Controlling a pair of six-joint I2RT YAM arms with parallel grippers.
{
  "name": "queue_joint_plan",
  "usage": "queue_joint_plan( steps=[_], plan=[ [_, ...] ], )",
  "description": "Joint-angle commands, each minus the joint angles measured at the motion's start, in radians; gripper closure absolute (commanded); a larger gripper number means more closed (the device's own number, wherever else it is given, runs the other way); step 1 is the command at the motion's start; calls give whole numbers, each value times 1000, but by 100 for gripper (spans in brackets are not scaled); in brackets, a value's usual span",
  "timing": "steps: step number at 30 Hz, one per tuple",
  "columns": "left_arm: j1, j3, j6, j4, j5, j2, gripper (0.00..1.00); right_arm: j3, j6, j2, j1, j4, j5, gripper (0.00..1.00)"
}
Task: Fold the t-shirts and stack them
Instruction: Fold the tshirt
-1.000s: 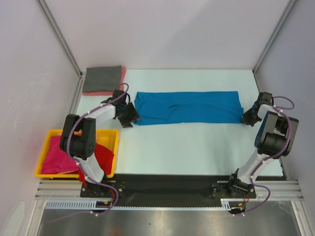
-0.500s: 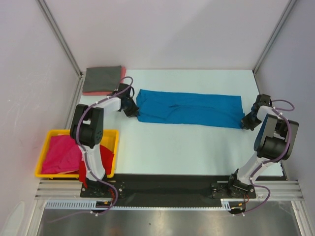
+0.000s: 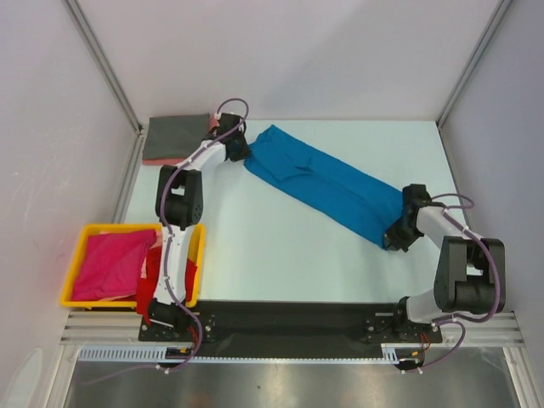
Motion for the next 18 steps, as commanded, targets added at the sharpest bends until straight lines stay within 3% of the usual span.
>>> queue_joint_plan(
  steps=[1, 5, 6, 9, 12, 13, 14, 16, 18],
  plan=[
    [3, 98, 49, 105, 1, 55, 99, -85, 187, -57, 84, -56, -91, 100],
    [25, 115, -8, 256, 102, 106, 100, -200, 396, -178, 234, 35, -157, 100],
    [30, 124, -49, 310, 129, 127, 100, -212, 424, -210, 325, 60, -157, 100],
    [53, 227, -118, 313, 165, 192, 100, -209, 525, -208, 484, 85, -154, 100],
    [63, 356, -92, 275, 163, 259, 98, -200, 611, -188, 646, 88, -181, 100],
    [66, 369, -85, 275, 166, 264, 94, -202, 628, -186, 682, 120, -187, 100],
    [69, 371, -78, 280, 166, 264, 85, -202, 637, -183, 702, 132, -194, 100],
    [74, 357, -49, 275, 156, 249, 81, -168, 616, -174, 749, 151, -191, 100],
    [76, 325, -22, 257, 151, 224, 66, -124, 578, -166, 792, 180, -191, 96]
  ],
)
